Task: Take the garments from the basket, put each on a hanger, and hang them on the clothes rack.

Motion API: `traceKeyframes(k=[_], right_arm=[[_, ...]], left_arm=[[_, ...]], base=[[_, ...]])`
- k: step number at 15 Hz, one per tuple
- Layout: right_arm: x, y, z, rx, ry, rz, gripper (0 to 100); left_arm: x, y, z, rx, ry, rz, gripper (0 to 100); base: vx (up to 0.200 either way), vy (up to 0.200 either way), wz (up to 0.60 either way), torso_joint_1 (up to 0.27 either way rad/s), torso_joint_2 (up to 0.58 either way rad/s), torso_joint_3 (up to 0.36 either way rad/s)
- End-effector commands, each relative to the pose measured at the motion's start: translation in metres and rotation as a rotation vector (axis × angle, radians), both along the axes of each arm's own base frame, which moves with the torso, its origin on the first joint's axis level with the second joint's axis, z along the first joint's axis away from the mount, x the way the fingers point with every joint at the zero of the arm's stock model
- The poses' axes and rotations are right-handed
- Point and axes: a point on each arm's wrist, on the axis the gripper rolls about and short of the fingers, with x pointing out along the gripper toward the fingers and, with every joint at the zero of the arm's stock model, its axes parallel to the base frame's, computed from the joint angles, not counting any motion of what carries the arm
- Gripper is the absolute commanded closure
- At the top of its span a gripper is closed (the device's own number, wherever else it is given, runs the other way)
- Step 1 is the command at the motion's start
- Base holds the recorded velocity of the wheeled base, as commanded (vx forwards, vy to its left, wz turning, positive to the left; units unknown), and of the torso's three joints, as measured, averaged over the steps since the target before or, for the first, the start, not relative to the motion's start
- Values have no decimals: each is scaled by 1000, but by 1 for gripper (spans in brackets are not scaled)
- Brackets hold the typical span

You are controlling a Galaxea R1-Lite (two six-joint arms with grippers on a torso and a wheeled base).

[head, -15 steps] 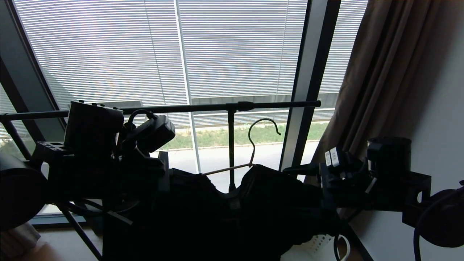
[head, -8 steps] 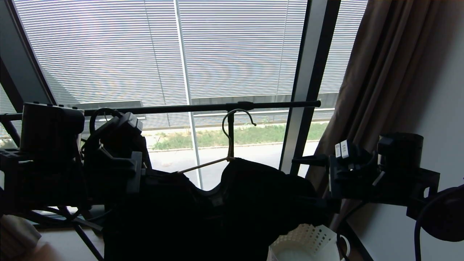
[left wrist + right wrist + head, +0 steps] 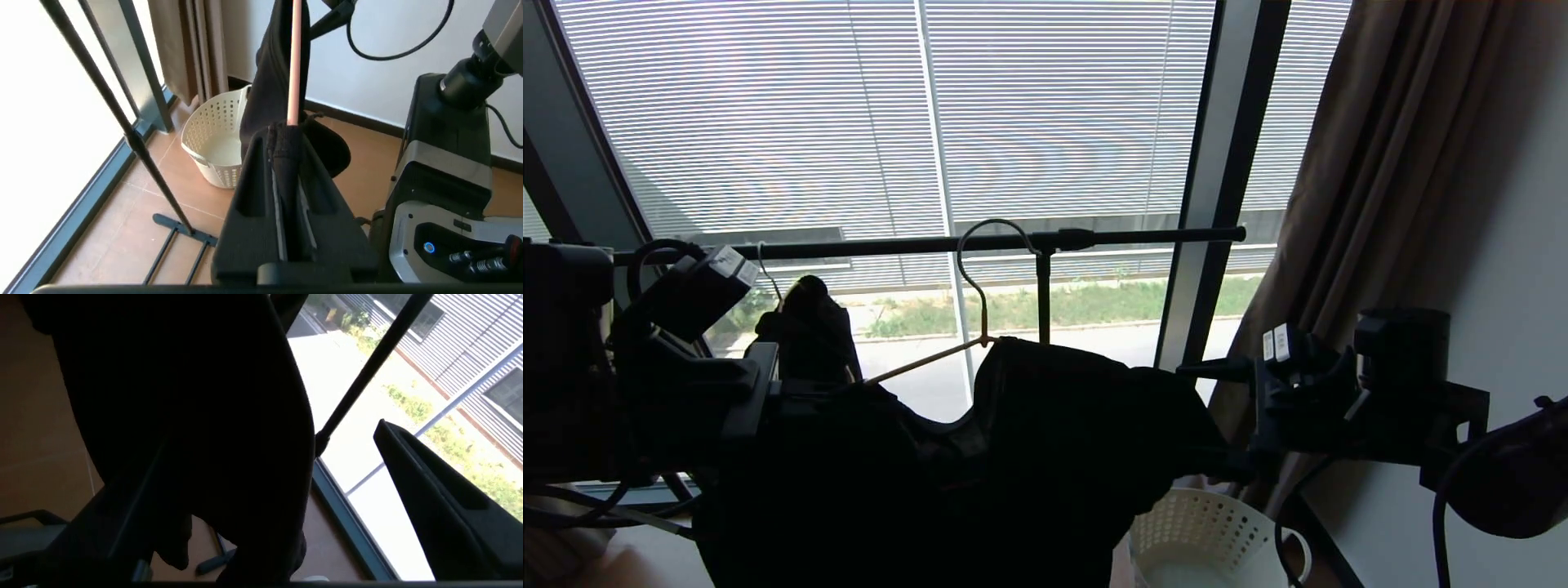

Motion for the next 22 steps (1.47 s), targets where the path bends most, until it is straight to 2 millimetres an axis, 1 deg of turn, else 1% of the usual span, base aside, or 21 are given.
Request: traceKeyframes(k=[1, 3, 4, 9, 11, 14, 17, 19, 22], right_arm=[[3, 1, -6, -6, 19, 1, 0], [6, 0, -9, -9, 23, -6, 0], [7, -3, -9, -17, 6, -11, 100], [14, -10, -8, -22, -15, -41, 100], [17, -16, -5, -20, -25, -66, 100], [30, -35, -1, -15, -45, -129, 100], [38, -49, 0, -15, -53, -175, 100], [41, -51, -3, -16, -45, -182, 100], [38, -48, -4, -17, -39, -174, 100]], left_arm=[[-6, 6, 4, -7, -19, 21, 100], [-6, 10, 2, -12, -8, 30, 100], [-7, 13, 1, -18, -6, 35, 100], [-7, 24, 1, -27, -3, 70, 100], [-7, 28, 0, -35, 1, 73, 100], [-7, 33, -2, -47, 6, 76, 100], [-8, 35, -1, -48, 0, 87, 100], [-9, 35, 0, -48, -3, 88, 100], [-9, 37, 0, -47, -6, 100, 100]], base=[[0, 0, 0, 0, 0, 0], [0, 0, 0, 0, 0, 0], [0, 0, 0, 0, 0, 0], [0, 0, 0, 0, 0, 0], [0, 0, 0, 0, 0, 0], [0, 0, 0, 0, 0, 0], [0, 0, 0, 0, 0, 0], [0, 0, 0, 0, 0, 0], [0, 0, 0, 0, 0, 0]])
